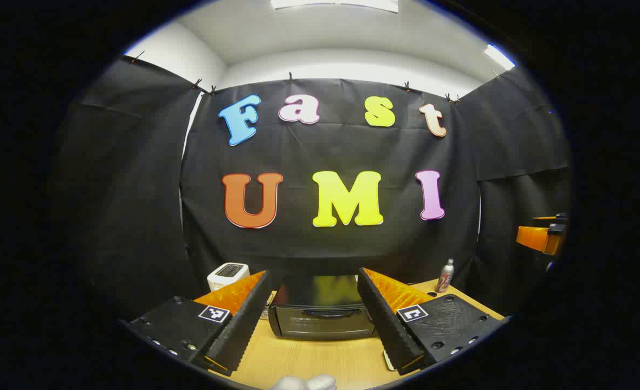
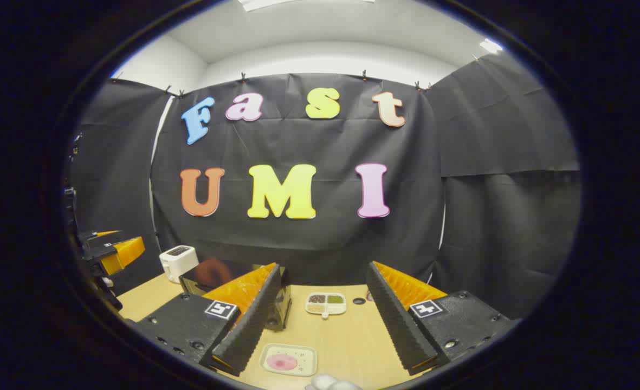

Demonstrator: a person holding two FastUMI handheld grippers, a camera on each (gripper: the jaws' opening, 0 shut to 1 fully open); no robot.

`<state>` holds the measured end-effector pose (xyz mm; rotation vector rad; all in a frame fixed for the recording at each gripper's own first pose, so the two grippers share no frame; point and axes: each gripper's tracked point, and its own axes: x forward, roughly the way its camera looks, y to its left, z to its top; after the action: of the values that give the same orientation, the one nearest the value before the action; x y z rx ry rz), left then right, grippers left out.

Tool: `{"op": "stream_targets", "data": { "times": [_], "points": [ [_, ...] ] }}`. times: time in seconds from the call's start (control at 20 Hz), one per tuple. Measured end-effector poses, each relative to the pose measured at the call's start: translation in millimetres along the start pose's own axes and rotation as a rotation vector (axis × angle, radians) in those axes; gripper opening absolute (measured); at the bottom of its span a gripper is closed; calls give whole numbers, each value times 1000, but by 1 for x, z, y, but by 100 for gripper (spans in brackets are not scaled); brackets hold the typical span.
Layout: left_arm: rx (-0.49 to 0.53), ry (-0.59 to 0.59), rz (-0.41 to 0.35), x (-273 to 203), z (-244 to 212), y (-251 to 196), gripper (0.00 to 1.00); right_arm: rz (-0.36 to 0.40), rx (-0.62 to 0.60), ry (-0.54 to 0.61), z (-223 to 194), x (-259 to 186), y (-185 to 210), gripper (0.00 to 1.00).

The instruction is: Open the electric oven with the left hand, put the food in, and close the electric oven.

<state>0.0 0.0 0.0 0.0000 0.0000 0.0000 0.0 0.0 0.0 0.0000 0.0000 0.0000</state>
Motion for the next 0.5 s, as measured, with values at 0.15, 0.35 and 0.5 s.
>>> {"op": "stream_targets", "data": {
  "times": [0.15,0.35,0.5],
  "points": [
    [1,12,-9,6,-5,-7,96,-1,-11,-10,2,-2,-1,97],
    [9,14,-22,11,-7,-13,96,-15,-17,-10,-1,-3,-6,96],
    [-4,23,-28,16,-11,-16,96,-11,-7,-6,-2,-3,-4,96]
  ]
}}
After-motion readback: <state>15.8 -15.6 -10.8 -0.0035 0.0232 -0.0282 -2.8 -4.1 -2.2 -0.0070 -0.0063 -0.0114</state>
